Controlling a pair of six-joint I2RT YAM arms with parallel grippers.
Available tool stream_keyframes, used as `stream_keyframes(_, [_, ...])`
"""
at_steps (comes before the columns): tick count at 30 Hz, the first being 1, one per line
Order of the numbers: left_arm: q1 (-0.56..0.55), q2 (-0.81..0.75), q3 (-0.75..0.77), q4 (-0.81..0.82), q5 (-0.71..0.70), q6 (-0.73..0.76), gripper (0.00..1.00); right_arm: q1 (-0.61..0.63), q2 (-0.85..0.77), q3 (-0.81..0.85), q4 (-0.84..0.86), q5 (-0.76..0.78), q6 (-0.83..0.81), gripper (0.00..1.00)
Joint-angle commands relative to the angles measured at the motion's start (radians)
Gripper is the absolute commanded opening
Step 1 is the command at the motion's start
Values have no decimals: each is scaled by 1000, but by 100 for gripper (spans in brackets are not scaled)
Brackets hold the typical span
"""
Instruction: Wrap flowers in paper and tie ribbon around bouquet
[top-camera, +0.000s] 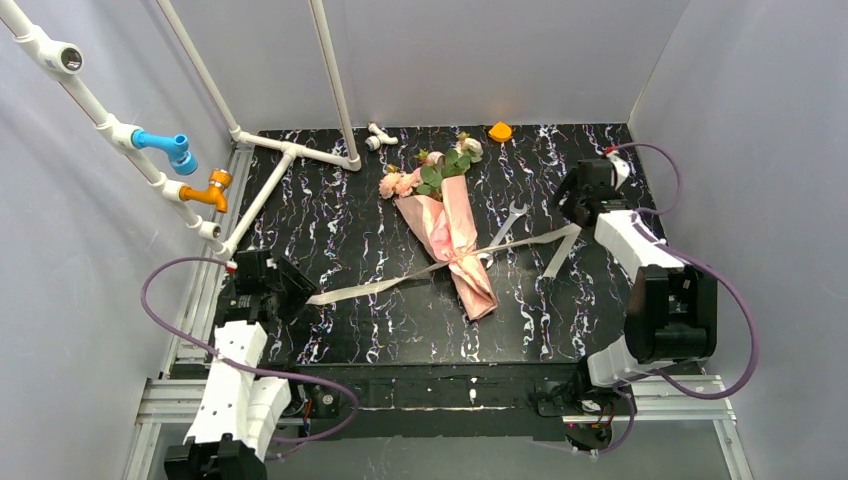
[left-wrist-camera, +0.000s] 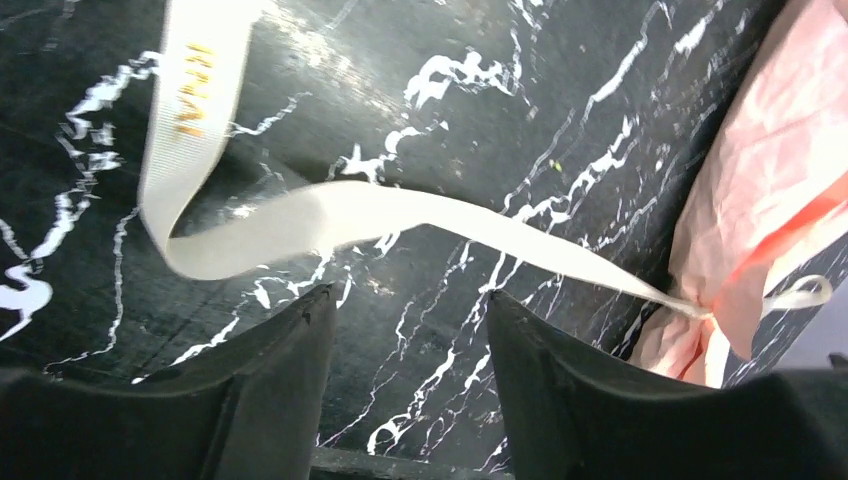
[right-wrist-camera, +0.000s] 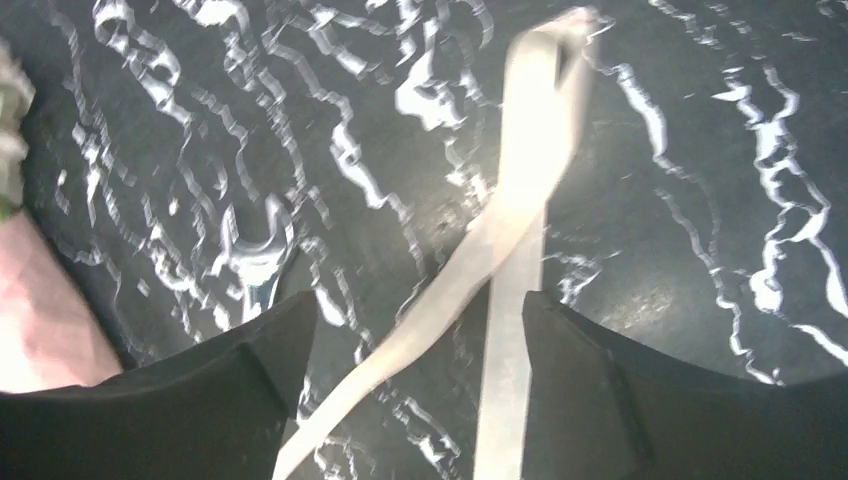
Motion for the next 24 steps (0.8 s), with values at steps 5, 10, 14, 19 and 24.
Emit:
stream_keyframes(5, [-269,-27,56,12,-86,-1,57,329,-168,-76,-8,135,-63,84])
stream_keyframes(10, [-452,113,131,113,-105,49,50,470,-180,-186,84,61,-67,63])
stream_keyframes(14, [-568,246,219,225,-61,113,41,591,-201,-248,130,43,-67,45])
stream_keyframes(19, [-656,454,390,303,26,168,37,685,-202,-296,146,35,-37,35])
stream_keyframes(24, [-683,684,563,343,124,195,35,738,-189,-320,210,-37,25,31])
